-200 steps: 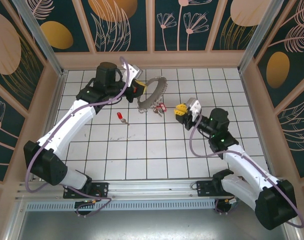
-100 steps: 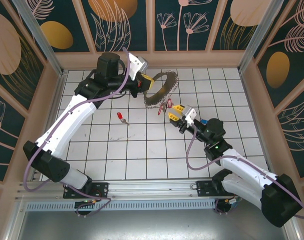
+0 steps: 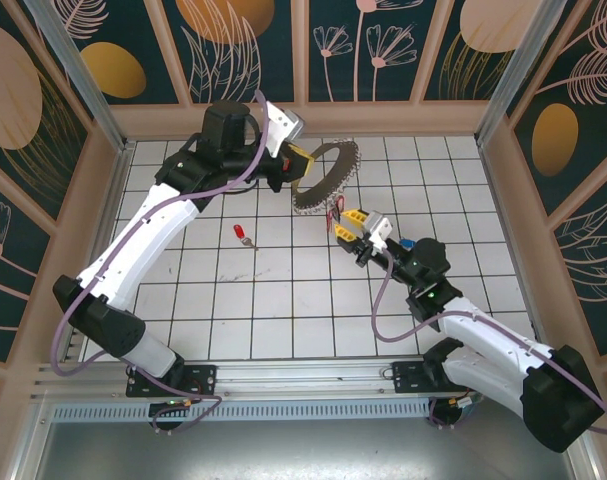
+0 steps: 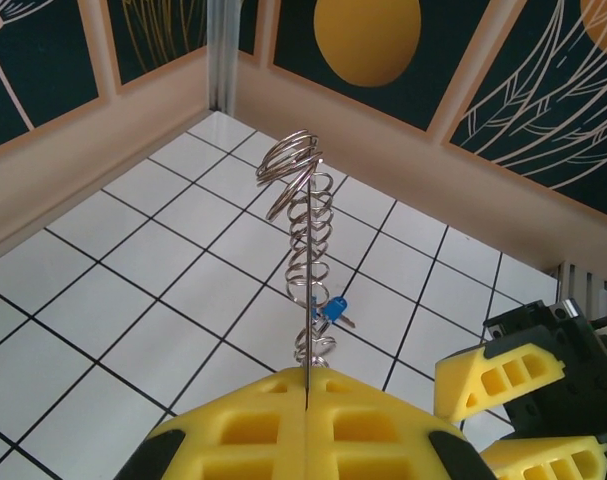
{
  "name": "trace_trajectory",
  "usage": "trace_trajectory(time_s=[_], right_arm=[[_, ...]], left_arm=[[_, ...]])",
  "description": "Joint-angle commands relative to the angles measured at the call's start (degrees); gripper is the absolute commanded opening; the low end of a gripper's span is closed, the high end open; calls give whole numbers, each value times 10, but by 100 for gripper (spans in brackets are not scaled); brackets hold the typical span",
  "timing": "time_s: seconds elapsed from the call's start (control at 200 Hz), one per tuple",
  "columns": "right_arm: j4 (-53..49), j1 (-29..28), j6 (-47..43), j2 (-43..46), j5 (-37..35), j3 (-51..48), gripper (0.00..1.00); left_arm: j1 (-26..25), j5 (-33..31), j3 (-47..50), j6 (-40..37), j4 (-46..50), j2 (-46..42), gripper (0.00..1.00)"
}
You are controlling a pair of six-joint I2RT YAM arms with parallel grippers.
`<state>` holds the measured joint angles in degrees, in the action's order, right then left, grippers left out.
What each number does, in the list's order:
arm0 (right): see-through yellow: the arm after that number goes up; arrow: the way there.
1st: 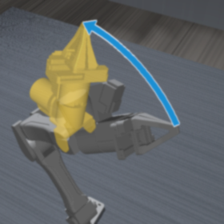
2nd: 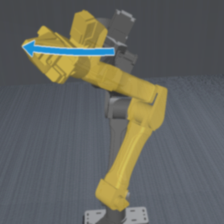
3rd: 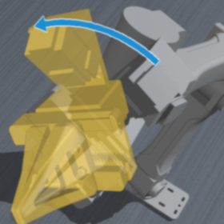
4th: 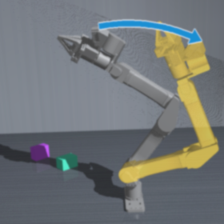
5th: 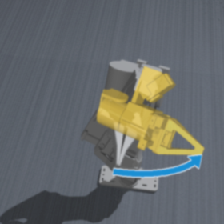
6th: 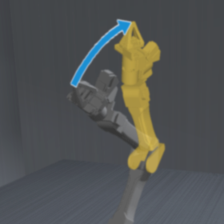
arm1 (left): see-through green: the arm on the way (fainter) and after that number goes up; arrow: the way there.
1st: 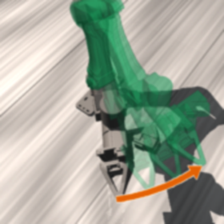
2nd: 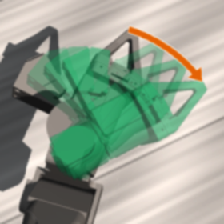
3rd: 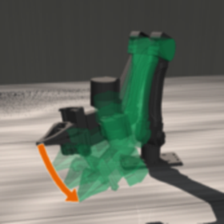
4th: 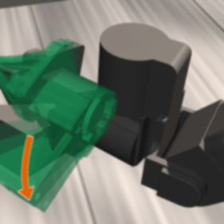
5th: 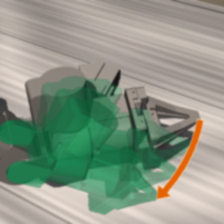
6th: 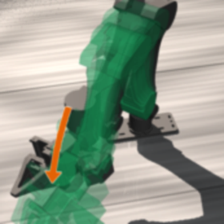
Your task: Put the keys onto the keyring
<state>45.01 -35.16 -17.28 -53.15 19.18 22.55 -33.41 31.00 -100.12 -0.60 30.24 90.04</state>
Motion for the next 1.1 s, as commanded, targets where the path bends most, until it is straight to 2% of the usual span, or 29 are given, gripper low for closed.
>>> trace_trajectory(time_s=[0.0, 0.255, 0.616, 0.936, 1.091], right_arm=[[54, -26, 15, 21, -20, -11, 29], [61, -62, -20, 18, -90, -31, 22], [91, -65, -45, -22, -161, -58, 24], [104, -63, -22, -10, -113, -62, 20], [108, -62, -16, -10, -112, -56, 17]], left_arm=[[-10, 21, -18, 7, -21, -9, 0], [-15, 38, 6, 3, -37, -30, 0], [-15, 68, 6, -2, -23, -37, 0], [-16, 88, 11, -12, -10, -42, 0], [-15, 101, 12, -15, -4, -42, 0]])
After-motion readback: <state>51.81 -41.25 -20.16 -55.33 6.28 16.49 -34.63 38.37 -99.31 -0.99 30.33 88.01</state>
